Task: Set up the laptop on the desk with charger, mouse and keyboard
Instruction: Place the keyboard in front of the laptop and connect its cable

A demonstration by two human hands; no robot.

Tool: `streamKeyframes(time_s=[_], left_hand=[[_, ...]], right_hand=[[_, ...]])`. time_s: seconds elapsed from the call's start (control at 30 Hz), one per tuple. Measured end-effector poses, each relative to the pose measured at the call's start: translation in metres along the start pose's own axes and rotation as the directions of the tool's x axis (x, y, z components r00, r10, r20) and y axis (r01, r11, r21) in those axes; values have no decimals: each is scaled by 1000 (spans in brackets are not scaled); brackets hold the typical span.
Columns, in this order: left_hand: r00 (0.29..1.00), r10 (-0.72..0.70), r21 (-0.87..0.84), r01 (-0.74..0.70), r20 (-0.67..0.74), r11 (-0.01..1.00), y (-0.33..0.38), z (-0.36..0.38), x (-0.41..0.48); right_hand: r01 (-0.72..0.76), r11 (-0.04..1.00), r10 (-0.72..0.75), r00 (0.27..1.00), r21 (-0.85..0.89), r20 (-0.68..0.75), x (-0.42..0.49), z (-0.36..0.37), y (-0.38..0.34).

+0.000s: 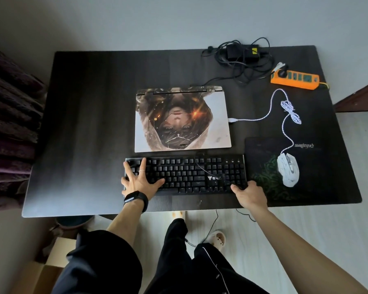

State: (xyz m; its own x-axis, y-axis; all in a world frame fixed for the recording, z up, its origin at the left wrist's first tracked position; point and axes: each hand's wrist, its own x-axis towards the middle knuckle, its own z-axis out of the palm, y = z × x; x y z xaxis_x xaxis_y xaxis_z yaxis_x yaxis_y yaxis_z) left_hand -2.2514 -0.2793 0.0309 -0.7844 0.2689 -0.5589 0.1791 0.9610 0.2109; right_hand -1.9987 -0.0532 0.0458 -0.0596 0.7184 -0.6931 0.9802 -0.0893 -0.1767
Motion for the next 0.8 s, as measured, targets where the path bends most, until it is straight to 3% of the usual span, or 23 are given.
streamKeyframes(time_s=[0.1,0.17,0.23,0.3,0.4,0.43,0.47,0.53,0.63,0.67,0.73,0.8], left_hand=[[998,18,154,-9,-55,988,12,-5,-9],[950,233,239,-182,-207,954,29,-4,-19],[810,538,277,-475,-232,835,58,6,-39],[639,766,348,-705,-67,618,95,18,-67],[335,937,486,-838,100,248,137,38,-113],[293,945,518,-836,143,181,143,37,-119],[287,943,565,-812,168,147,146,32,-122],[383,914,658,-725,136,206,147,13,-116],[714,693,719,-532,98,447,139,-21,-97],[769,633,732,-478,84,484,137,-29,-96],[769,635,725,-475,67,499,140,-32,-105],[668,741,643,-596,63,482,151,-20,-131]], right_hand=[[42,999,-42,999,-7,-30,-14,-13,-3],[139,990,-140,989,-18,-56,-26,-25,-4],[277,961,-277,961,-3,19,-39,-36,-1],[400,913,-407,906,78,117,-53,-42,2],[544,821,-569,804,170,173,-75,-53,16],[558,806,-589,786,198,186,-79,-56,21],[552,802,-593,780,228,199,-81,-60,30],[529,812,-578,785,245,221,-79,-68,54],[471,847,-521,825,246,217,-76,-82,100],[443,841,-509,843,312,173,-76,-87,116],[389,762,-479,877,518,46,-78,-98,138],[409,680,-484,874,608,-46,-86,-108,148]])
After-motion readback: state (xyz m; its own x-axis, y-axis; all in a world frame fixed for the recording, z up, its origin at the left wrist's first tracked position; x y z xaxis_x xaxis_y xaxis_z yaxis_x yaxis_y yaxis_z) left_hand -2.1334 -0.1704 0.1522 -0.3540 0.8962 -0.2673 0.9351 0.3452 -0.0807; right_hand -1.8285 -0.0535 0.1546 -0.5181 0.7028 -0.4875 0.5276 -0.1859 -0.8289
